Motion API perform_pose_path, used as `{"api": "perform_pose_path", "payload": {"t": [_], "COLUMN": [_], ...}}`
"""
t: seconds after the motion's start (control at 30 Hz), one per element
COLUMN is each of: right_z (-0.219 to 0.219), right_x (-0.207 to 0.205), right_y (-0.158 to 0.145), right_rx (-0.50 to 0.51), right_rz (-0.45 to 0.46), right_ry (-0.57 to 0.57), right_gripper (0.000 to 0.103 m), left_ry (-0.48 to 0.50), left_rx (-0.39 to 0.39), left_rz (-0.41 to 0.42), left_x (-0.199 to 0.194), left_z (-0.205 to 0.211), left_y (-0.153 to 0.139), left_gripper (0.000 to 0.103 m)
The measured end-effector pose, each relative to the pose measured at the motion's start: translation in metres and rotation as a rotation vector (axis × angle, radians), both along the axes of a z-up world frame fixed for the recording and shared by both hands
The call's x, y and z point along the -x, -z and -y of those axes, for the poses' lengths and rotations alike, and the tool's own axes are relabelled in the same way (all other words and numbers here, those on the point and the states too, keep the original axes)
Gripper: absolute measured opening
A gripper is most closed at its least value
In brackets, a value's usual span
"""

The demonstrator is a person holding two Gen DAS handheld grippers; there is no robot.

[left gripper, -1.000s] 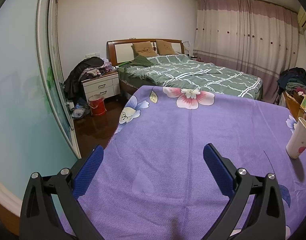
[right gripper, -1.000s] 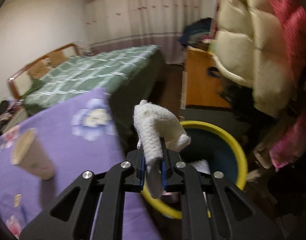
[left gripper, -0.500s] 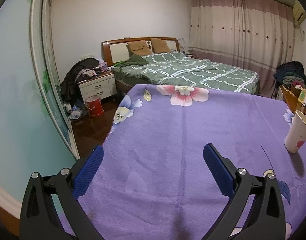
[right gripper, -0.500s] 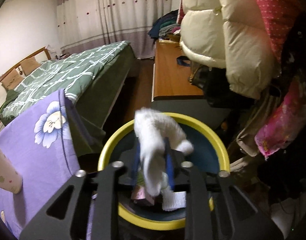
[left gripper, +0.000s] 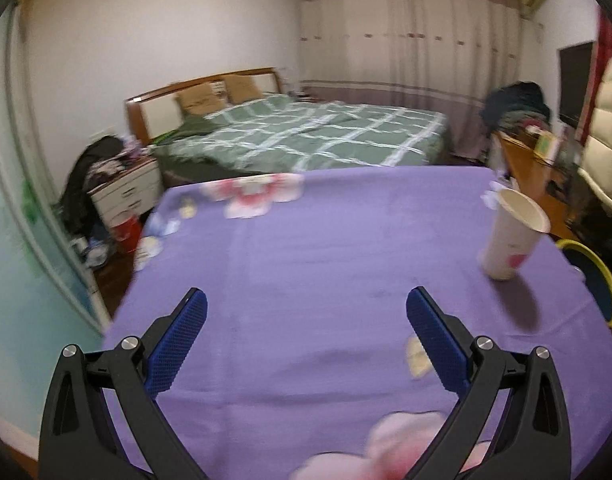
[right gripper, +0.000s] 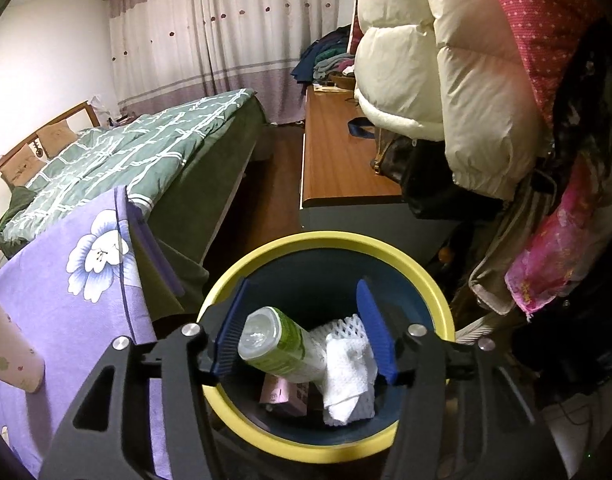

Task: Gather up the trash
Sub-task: 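Reach the left gripper to the white paper cup and grasp it, then carry the paper cup over the bin and open the left gripper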

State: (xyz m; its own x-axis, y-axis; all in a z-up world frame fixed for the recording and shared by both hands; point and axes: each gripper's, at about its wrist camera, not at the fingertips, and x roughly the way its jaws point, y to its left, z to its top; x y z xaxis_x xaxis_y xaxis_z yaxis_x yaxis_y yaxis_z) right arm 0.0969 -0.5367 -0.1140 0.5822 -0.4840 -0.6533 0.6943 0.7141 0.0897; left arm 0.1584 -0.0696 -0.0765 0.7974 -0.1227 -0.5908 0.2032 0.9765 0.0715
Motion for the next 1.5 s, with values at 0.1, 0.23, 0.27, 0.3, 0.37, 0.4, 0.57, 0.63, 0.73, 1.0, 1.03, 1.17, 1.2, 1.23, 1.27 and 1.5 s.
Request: {"api": "perform_pose_path", "payload": {"t": [0.1, 0.23, 0.27, 0.3, 0.37, 0.4, 0.57, 0.63, 0.73, 1.0, 1.03, 1.17, 1.2, 1.23, 1.27, 1.5], "right_z": [0.0, 0.001, 0.0, 0.0, 0.0, 0.0, 0.004, 0.004, 0.005, 0.012, 0.013, 0.017, 0.017, 0.018, 0.019, 0.028], "right_x": [0.001, 0.001, 0.001, 0.001, 0.001, 0.001, 0.003, 0.004, 0.006, 0.02, 0.021, 0.025, 0.025, 0.026, 0.027, 0.051], "right_y": [0.0, 0.0, 0.0, 0.0, 0.0, 0.0, 0.001, -0.001, -0.002, -0.006, -0.006, -0.003, -0.003, -0.003, -0.002, 0.002], "right_rx": [-0.004, -0.011, -0.011, -0.011, -0.012, -0.016, -0.047, -0.056, -0.074, -0.077, -0.075, -0.077, -0.075, -0.072, -0.067, -0.049], "right_rz": [0.008, 0.012, 0.012, 0.012, 0.015, 0.018, 0.035, 0.044, 0.058, 0.075, 0.075, 0.07, 0.067, 0.064, 0.06, 0.038], "right_ry": [-0.003, -0.008, -0.009, -0.011, -0.016, -0.019, -0.033, -0.045, -0.066, -0.083, -0.082, -0.088, -0.092, -0.097, -0.103, -0.126], "right_gripper": [0.055, 0.055, 0.056, 0.056, 0.057, 0.058, 0.059, 0.059, 0.059, 0.062, 0.062, 0.062, 0.062, 0.062, 0.062, 0.062], "left_ry": [0.078, 0.171, 0.188, 0.208, 0.26, 0.27, 0.318, 0.329, 0.313, 0.269, 0.268, 0.282, 0.292, 0.295, 0.299, 0.37], "left_rx": [0.006, -0.008, -0.009, -0.009, -0.006, -0.007, -0.004, 0.014, 0.042, 0.136, 0.129, 0.104, 0.093, 0.086, 0.083, 0.086], "left_rz": [-0.025, -0.041, -0.046, -0.054, -0.074, -0.076, -0.105, -0.126, -0.16, -0.255, -0.247, -0.25, -0.25, -0.248, -0.243, -0.218], "left_x": [0.0, 0.003, 0.004, 0.005, 0.005, 0.006, -0.007, -0.016, -0.037, -0.078, -0.079, -0.081, -0.081, -0.08, -0.078, -0.065], "left_z": [0.029, 0.07, 0.078, 0.087, 0.11, 0.117, 0.157, 0.168, 0.182, 0.202, 0.206, 0.216, 0.219, 0.221, 0.223, 0.246], "left_y": [0.002, 0.006, 0.006, 0.007, 0.008, 0.009, 0.012, 0.011, 0.01, 0.027, 0.027, 0.032, 0.033, 0.033, 0.033, 0.019], "left_gripper": [0.098, 0.098, 0.098, 0.098, 0.098, 0.098, 0.098, 0.098, 0.098, 0.098, 0.095, 0.071, 0.066, 0.058, 0.055, 0.054]}}
